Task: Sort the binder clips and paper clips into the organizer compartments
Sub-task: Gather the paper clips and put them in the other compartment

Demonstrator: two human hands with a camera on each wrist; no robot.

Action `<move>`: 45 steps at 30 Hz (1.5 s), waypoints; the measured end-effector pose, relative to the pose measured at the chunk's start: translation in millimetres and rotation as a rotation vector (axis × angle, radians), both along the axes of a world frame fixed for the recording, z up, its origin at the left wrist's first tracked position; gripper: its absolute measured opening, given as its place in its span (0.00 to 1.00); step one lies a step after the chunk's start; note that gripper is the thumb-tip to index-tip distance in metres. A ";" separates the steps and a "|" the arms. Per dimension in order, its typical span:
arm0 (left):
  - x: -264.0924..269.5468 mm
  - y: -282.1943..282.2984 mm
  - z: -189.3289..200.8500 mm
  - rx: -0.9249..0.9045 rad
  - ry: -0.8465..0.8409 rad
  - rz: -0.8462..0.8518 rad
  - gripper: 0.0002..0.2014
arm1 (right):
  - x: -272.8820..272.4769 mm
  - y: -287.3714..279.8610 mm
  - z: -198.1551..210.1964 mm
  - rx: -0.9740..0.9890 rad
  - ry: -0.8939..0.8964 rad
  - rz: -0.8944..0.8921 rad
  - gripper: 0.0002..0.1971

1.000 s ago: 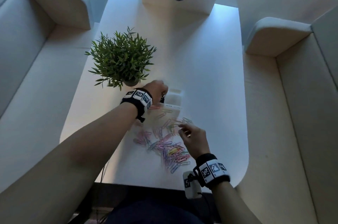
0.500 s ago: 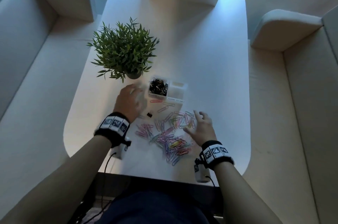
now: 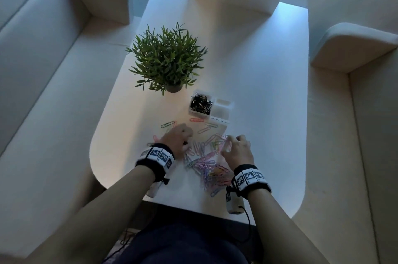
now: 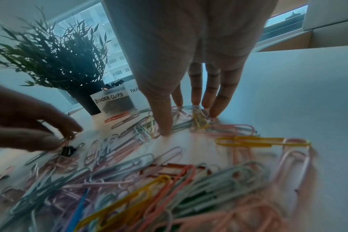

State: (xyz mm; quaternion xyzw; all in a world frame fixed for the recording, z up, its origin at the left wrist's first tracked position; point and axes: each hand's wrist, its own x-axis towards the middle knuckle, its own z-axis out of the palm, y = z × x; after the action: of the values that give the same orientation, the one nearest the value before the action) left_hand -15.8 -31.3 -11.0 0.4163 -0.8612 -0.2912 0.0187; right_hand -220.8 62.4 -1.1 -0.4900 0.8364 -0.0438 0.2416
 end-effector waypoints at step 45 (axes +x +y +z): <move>85.2 6.6 4.7 0.053 -0.216 0.369 0.21 | 8.6 -5.6 5.5 -0.165 -0.209 0.007 0.11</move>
State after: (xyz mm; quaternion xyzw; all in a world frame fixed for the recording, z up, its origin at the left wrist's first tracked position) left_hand 69.4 -24.7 -6.4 0.5962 -0.7593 -0.2589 -0.0317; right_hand -212.2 56.8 4.4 -0.5040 0.7985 -0.1625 0.2863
